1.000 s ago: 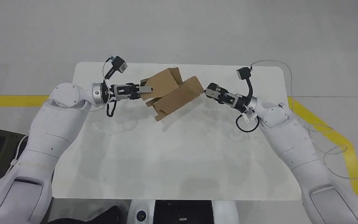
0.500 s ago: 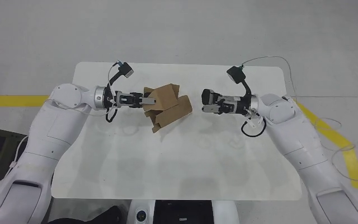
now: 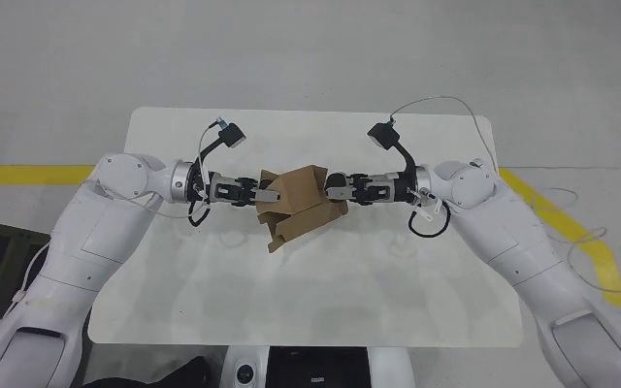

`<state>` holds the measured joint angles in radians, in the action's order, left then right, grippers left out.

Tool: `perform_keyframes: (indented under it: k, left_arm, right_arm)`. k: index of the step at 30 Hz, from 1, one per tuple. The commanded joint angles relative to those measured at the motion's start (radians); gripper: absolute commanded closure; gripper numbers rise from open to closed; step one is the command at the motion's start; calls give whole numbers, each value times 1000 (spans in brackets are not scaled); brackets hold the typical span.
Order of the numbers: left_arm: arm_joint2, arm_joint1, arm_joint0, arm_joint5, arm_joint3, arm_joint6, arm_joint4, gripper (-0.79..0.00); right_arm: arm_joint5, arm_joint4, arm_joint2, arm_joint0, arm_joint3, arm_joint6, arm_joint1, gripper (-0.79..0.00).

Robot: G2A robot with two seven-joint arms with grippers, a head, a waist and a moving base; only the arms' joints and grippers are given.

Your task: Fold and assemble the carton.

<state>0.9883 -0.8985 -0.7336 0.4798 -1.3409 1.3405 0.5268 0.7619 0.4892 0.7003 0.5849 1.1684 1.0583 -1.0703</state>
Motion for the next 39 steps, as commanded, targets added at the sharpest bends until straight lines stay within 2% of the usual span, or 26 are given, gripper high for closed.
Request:
perform_keyframes:
  k: [1,13,28,39]
  left_arm:
    - [2,4,-3,-1,-8,1,7,0]
    - [2,26,-19,0,-50,0,29,0]
    - [-20,39,-14,21,-57,-21,20,0]
    - [-33,48,-8,30,-52,-30,20,0]
  right_arm:
    - [7,7,-19,-10,-10,-7,0,-215]
    - [34,51,-131,-76,-84,-34,-8,-215]
    - [46,141,-255,-136,-118,-46,-39,-209]
    - [37,223,-288,-154,-104,-37,-25,-172]
